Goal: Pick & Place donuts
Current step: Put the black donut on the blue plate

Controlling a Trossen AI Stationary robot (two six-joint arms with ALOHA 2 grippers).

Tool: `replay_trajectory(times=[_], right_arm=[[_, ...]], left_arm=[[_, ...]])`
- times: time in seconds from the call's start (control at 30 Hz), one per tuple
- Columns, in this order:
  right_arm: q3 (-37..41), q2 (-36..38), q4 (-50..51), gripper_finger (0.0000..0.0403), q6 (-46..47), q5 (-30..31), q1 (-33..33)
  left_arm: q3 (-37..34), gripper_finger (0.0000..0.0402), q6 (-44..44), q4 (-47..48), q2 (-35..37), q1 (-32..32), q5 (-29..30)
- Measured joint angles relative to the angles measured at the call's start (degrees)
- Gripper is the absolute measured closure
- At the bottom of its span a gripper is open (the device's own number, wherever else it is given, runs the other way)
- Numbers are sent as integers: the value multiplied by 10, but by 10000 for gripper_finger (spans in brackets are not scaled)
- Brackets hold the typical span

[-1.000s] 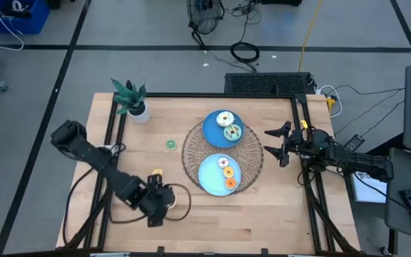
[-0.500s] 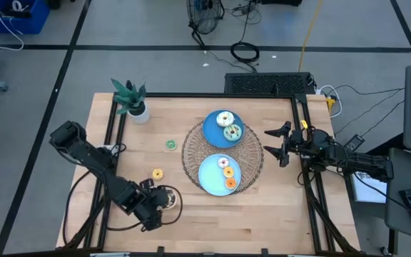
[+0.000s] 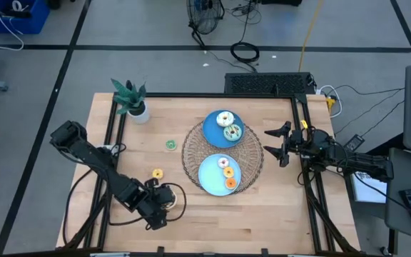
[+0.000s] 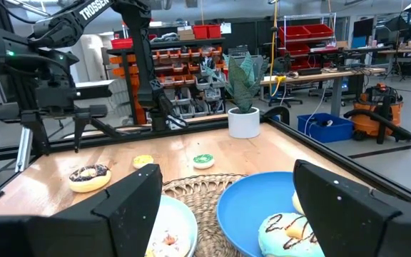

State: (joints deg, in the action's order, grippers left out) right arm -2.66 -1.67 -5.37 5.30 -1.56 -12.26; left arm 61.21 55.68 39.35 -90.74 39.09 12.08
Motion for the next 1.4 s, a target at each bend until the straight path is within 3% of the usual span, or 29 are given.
replay_trajectory(times=[0.3, 0.77, 1.4], right_arm=[[0, 0, 0, 99, 0, 0, 0], [0, 0, 0, 99, 0, 0, 0], [0, 0, 0, 99, 0, 0, 0]], left_arm=[[0, 148, -4, 96, 0, 0, 10], [0, 64, -56, 101, -100, 0, -30], [0, 69, -45, 83, -103, 0, 1]])
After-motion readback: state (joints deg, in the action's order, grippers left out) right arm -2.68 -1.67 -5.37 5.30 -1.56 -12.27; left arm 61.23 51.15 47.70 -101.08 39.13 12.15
